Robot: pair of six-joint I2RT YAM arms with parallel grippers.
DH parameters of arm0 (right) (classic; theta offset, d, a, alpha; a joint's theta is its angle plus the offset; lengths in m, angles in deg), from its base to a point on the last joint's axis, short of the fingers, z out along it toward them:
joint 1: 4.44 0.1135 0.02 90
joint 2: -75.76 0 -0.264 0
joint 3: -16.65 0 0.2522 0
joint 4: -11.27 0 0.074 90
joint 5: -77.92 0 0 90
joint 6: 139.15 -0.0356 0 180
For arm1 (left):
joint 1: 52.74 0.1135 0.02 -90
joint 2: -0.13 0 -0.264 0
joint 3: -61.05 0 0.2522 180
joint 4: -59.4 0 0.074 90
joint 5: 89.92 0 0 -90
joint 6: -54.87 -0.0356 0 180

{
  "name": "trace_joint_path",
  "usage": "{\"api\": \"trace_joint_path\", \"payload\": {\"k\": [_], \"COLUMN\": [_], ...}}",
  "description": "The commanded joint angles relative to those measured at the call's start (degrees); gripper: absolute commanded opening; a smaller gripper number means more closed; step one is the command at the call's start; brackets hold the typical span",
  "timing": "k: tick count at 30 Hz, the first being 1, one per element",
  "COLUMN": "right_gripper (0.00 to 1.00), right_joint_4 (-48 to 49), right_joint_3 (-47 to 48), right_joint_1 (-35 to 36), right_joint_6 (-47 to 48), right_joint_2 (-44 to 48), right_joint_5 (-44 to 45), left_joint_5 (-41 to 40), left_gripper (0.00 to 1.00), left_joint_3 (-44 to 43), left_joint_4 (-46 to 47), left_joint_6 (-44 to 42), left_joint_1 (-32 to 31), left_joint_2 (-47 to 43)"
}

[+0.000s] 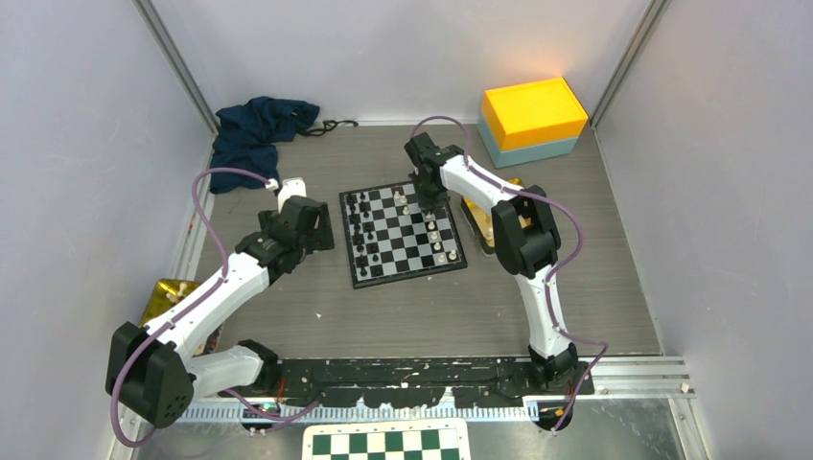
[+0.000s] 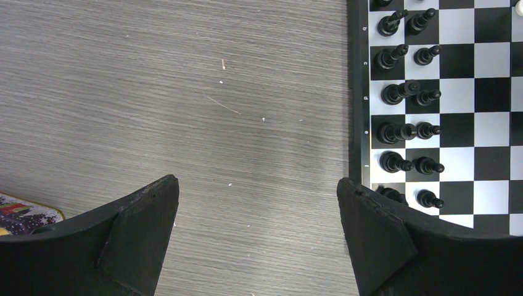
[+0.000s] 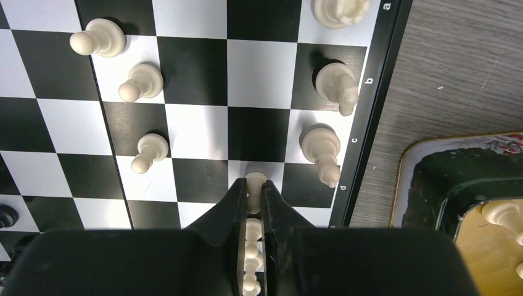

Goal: Set up the chess pieces on the board
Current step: Place the chess piece on the chessboard.

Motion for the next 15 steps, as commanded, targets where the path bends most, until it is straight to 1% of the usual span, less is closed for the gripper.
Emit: {"api": "trace_joint_path", "payload": {"k": [1, 3, 8, 9, 11, 15], "right_gripper": [0.06, 0.09, 0.30, 0.33, 0.35, 0.36], "right_joint_4": [0.95, 0.96, 0.93, 0.95, 0.97, 1.06], "right_joint_3": [-0.39, -0.41, -0.26, -0.17, 0.05, 1.03], "right_joint_1": [0.13, 0.13, 0.12, 0.13, 0.13, 0.11], "right_joint_6": [-0.63, -0.66, -0.63, -0.66, -0.56, -0.38], "right_joint_2": [2.45, 2.47, 2.51, 2.61, 2.77, 3.23], "right_joint_5": [-0.38, -0.48, -0.57, -0.57, -0.53, -0.39], "left_joint_5": [-1.00, -0.97, -0.97, -0.97, -0.97, -0.97], "left_gripper": [1.00, 1.00, 1.00, 1.00, 1.00, 1.00], "left_joint_3": [-1.58, -1.50, -1.40, -1.40, -1.32, -1.36], "left_joint_4": [2.46, 2.46, 2.52, 2.51, 2.56, 2.61], "left_joint_6": [-0.89, -0.94, -0.81, -0.79, -0.81, -0.80], "left_joint_1": [0.28, 0.32, 0.32, 0.28, 0.31, 0.30], "left_joint_2": [-0.28, -0.28, -0.28, -0.27, -0.21, -0.19]}}
